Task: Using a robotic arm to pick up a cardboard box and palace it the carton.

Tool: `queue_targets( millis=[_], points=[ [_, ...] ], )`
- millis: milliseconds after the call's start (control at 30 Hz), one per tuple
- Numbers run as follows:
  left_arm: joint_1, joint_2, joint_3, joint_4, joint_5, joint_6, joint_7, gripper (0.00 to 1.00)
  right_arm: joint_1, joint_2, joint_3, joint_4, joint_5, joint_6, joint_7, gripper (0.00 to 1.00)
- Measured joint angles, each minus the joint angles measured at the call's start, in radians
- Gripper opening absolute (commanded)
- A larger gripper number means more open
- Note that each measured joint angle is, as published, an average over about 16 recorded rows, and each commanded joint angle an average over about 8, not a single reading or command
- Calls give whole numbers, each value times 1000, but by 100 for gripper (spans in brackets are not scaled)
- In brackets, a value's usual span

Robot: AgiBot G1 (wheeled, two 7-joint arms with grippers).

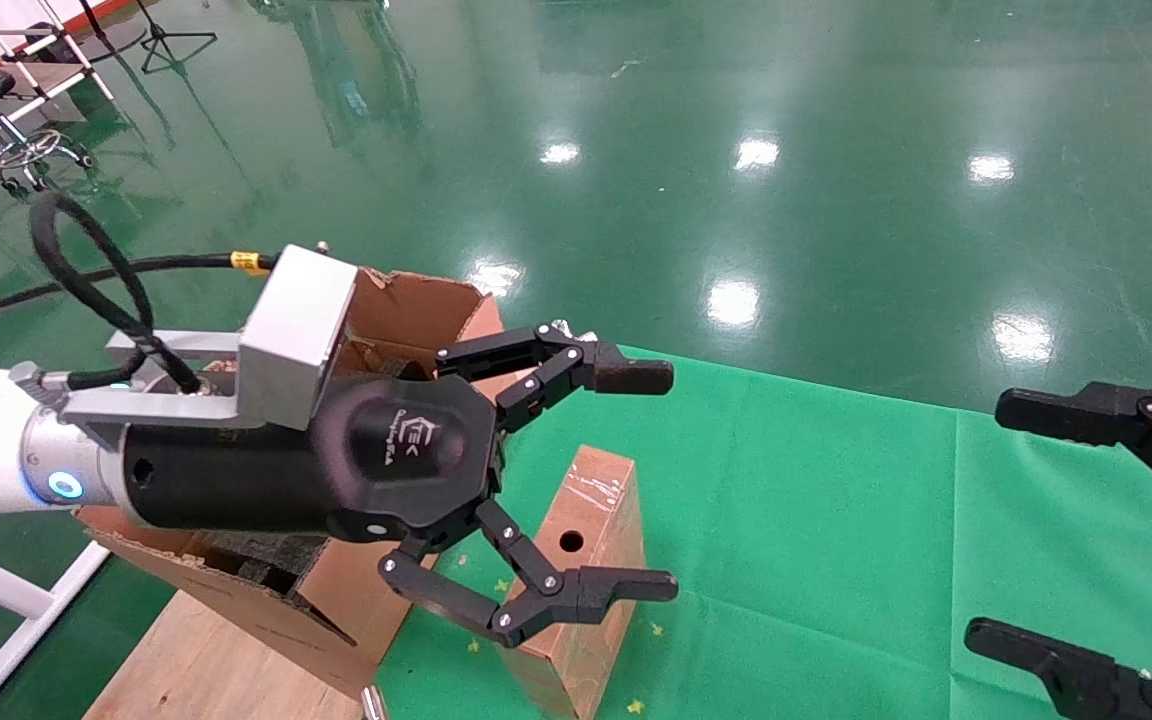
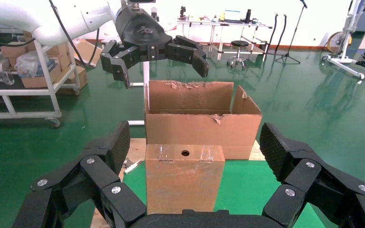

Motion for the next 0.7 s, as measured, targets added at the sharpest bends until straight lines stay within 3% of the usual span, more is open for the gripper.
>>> queue_targets(
  millis=[533, 600, 700],
  points=[
    [0, -1, 0, -1, 2, 0, 1, 100, 0, 0, 0, 0, 0, 0, 0, 98],
    [0, -2, 2, -2, 8, -2, 1, 100, 0, 0, 0, 0, 0, 0, 0, 82],
    [-3, -6, 7, -8, 29, -11, -1, 100, 0, 0, 0, 0, 0, 0, 0, 45]
  ],
)
